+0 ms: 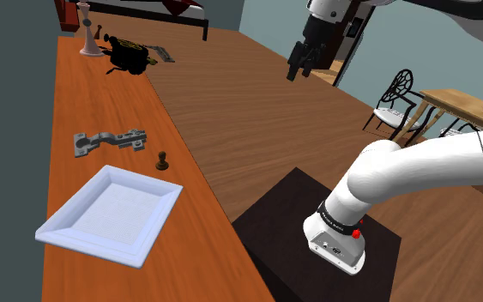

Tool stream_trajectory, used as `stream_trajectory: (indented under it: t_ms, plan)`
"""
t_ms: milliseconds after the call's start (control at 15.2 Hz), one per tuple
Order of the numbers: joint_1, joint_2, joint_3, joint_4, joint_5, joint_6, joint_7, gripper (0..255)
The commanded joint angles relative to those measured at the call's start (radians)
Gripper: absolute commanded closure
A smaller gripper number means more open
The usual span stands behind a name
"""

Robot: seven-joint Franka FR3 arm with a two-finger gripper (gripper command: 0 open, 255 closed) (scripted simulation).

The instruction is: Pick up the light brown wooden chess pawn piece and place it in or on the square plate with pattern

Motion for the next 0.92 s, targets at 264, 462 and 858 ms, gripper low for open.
stream_trajectory:
  t_ms: [264,462,858]
  plan:
    - [0.02,0.027,0.079,-0.05,0.049,0.075,0.106,0]
    - [0.035,0.063,0.138,-0.074,0.084,0.136,0.185,0]
    - [0.059,0.176,0.259,-0.083,0.138,0.261,0.341,0]
